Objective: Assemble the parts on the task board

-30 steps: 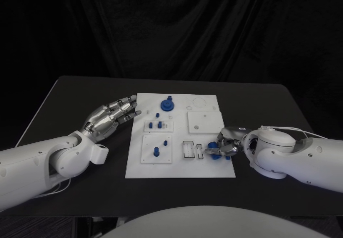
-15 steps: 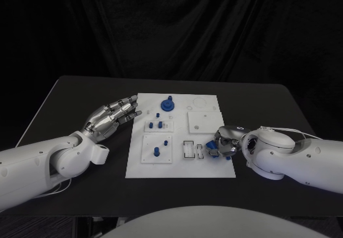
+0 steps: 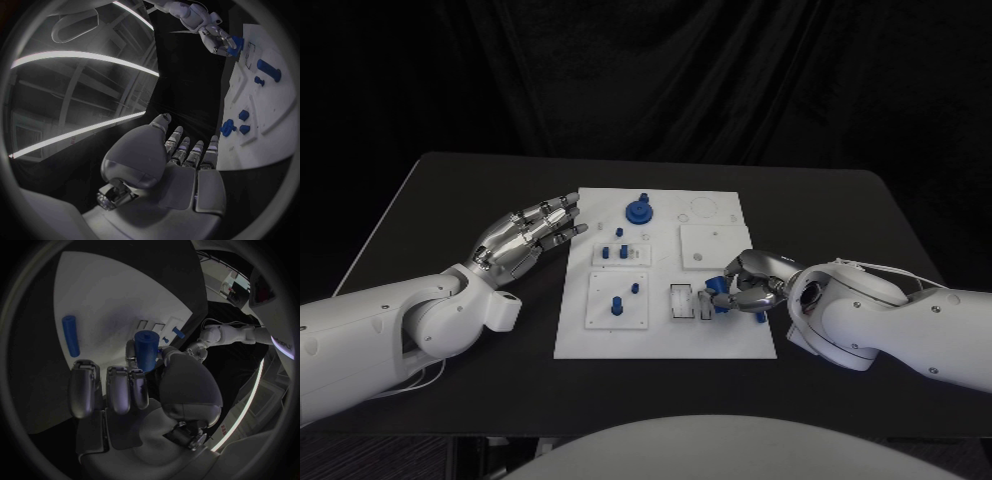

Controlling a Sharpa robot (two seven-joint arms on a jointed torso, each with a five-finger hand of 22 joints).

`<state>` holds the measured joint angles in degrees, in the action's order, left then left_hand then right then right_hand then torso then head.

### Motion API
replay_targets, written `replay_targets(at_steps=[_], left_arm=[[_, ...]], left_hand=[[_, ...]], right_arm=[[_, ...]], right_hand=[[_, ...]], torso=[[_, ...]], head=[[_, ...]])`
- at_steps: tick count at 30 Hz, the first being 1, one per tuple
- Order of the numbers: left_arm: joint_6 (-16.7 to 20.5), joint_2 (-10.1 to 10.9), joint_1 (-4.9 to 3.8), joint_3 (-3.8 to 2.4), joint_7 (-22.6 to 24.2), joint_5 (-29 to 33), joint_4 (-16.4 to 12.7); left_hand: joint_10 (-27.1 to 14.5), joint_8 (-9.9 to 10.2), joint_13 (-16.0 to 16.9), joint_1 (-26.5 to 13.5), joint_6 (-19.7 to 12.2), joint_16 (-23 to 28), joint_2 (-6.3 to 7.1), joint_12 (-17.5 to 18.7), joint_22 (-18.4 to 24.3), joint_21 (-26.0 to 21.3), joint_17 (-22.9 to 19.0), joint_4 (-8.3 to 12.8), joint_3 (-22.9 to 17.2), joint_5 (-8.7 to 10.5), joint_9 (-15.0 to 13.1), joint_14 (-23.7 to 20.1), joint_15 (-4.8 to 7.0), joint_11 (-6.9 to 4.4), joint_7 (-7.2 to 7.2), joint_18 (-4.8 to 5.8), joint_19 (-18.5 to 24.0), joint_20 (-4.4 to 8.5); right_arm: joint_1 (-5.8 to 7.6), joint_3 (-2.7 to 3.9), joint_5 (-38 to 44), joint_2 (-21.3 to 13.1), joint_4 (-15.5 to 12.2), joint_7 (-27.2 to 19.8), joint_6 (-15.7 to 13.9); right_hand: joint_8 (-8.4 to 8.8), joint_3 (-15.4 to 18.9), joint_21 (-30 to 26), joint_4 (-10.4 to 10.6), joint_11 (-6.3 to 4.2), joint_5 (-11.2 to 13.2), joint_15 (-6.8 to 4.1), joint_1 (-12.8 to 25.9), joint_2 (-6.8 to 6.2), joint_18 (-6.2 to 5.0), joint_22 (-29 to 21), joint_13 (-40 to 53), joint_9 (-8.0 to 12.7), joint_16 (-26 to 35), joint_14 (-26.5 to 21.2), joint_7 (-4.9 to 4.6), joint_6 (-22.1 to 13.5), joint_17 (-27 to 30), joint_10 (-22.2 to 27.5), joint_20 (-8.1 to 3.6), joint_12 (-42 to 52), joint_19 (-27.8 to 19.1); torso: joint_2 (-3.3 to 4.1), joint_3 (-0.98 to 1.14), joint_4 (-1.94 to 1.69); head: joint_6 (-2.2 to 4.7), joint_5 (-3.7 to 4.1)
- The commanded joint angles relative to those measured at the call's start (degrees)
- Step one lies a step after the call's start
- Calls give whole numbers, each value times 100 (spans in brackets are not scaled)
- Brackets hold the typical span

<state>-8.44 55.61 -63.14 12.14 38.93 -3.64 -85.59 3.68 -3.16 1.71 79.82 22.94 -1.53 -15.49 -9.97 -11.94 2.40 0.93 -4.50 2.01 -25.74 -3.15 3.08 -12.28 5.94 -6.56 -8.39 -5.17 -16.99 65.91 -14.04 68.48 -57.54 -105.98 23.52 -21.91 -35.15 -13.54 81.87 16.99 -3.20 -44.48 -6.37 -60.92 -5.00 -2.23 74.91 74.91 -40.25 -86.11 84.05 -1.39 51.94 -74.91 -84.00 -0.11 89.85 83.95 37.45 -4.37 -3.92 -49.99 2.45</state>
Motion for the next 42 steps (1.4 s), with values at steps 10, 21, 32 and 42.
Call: replay_targets(at_steps=[10, 21, 32, 42], left_arm=[[-79, -55, 11, -5, 203, 26, 21], [-109, -93, 16, -5, 181, 26, 44], [-119, -94, 22, -5, 173, 26, 54], [-127, -89, 29, -5, 166, 26, 55]], left_hand=[[10, -33, 5, -50, 24, -37, -4, -24, 2, 18, 3, -2, -32, -18, -8, -10, -38, 27, -29, 51, -33, 18], [9, -33, 4, -54, 22, -36, -9, -21, 3, 19, 2, -5, -45, -19, -7, -12, -39, 32, -36, 52, -34, 18], [9, -33, 4, -54, 22, -36, -9, -21, 3, 19, 2, -5, -45, -19, -7, -12, -39, 32, -36, 52, -34, 18], [8, -32, 4, -57, 17, -37, -12, -20, 6, 18, 3, -8, -52, -19, -6, -12, -39, 33, -38, 53, -33, 18]], right_arm=[[26, 1, -978, 365, 211, 43, 477], [27, 2, -1008, 581, 382, 12, 503], [27, 2, -959, 632, 454, 1, 397], [27, 2, -848, 623, 467, 56, 406]], right_hand=[[251, -357, -167, -240, 63, 1408, 28, 591, 124, -24, 1177, 1509, -100, 131, 423, -12, -15, -569, -600, 24, 15, 267], [348, -135, -194, -109, 77, 1905, 41, 698, 224, -31, 1169, 1509, -127, 146, 419, -24, 19, -534, -600, 43, 15, 259], [452, 237, -224, -28, 85, 2725, 49, 1143, 448, -37, 1161, 1509, -191, 152, 416, -33, 32, -506, -600, 52, 15, 254], [524, 574, -243, -30, 96, 3347, 57, 1564, 571, -41, 1157, 1509, -247, 160, 411, -44, 34, -477, -600, 60, 15, 252]], torso=[[-8, -14, -7], [1, -12, -14], [0, -8, -5], [1, -9, -1]], head=[[-1, 0], [-1, -2], [-1, -25], [-1, -20]])
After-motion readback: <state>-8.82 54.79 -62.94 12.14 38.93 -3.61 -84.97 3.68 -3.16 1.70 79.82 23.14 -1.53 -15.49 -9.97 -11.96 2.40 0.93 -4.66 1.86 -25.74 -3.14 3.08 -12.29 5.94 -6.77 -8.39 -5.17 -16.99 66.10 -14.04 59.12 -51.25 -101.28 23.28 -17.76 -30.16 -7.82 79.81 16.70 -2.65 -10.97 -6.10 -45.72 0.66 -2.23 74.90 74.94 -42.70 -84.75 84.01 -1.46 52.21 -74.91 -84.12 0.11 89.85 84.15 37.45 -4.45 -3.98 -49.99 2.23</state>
